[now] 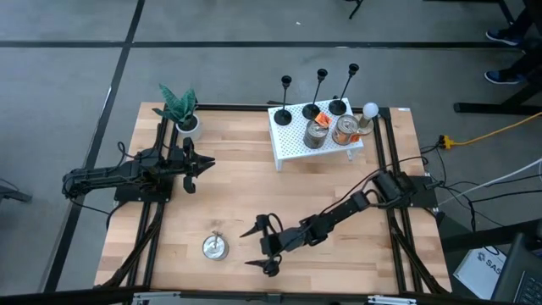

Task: Pick & Place candle stick holders
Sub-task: Put the brown scented candle on the shelf

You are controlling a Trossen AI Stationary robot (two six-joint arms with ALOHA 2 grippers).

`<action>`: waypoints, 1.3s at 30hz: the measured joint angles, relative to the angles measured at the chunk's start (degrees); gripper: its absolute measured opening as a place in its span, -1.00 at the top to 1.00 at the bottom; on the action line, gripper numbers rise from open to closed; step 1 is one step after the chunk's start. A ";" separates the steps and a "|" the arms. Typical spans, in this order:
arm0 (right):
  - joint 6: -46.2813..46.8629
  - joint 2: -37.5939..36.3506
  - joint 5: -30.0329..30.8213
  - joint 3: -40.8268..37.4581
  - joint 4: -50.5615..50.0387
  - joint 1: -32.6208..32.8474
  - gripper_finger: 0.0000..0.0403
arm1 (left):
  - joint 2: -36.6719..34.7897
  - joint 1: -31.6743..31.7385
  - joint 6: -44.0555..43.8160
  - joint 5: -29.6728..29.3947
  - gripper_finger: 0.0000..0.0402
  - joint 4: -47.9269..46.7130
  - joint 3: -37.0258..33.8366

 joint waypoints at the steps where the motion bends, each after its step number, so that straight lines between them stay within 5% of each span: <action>1: -0.02 0.40 -0.56 0.00 1.19 0.02 -0.99 | 0.00 -0.01 0.00 0.00 0.71 0.00 0.00; 11: 1.03 5.51 -4.92 5.25 3.52 0.07 -0.99 | 0.00 0.01 0.00 0.00 0.71 0.01 0.00; 23: 7.18 8.85 -1.45 18.30 -16.35 -0.09 -0.99 | 0.02 0.01 0.00 0.00 0.71 0.01 0.01; 39: 12.26 9.07 -0.92 18.73 -15.78 -3.11 -0.99 | 0.02 0.01 0.00 0.00 0.71 0.02 0.00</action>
